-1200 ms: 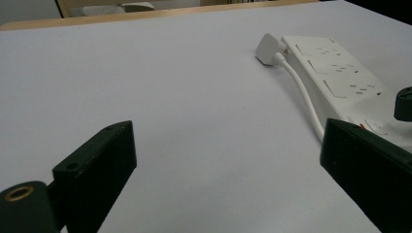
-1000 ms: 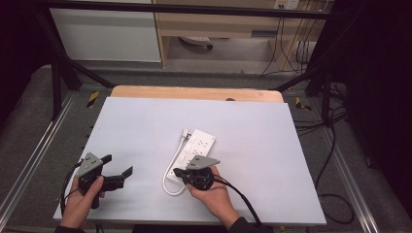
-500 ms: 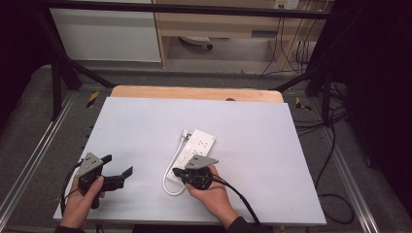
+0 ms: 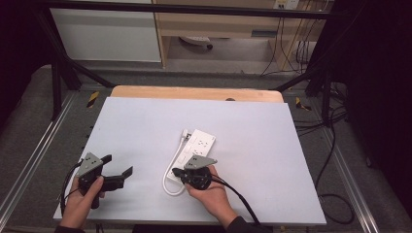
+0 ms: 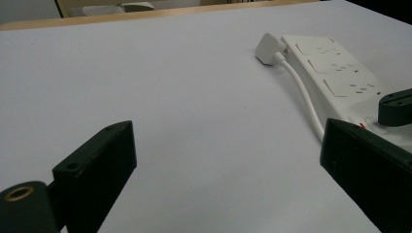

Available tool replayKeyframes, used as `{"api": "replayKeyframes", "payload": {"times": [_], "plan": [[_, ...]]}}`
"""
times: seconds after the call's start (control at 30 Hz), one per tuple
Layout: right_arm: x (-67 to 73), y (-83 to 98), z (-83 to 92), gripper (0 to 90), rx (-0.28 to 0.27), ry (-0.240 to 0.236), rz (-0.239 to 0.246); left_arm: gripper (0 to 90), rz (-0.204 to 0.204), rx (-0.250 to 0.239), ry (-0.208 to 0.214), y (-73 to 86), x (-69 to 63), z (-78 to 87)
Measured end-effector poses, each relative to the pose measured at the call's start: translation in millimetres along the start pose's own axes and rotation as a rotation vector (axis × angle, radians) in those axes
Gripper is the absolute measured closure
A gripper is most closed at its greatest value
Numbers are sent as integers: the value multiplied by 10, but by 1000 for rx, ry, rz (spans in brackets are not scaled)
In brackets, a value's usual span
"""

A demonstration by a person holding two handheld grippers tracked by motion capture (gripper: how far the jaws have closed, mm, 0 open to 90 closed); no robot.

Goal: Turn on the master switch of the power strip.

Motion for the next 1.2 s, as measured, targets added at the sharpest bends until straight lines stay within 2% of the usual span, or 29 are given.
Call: {"api": "replayKeyframes", "payload": {"times": [0.93, 1.2], "plan": [[-14, 15, -37, 900, 23, 3, -6, 61, -2, 3, -1, 3, -2, -3], [-10, 16, -42, 900, 32, 8, 7, 61, -6, 8, -3, 6, -4, -4]]}}
Point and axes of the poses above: each handheld gripper's, and its own axes: z roughly backward along the jaws, y roughly out of its underside, x roughly to its left, the point moved 4 cm from there along -z, roughly forward along the jaws, and after that the axes turned 7 degrees about z, right-handed, at the moved point
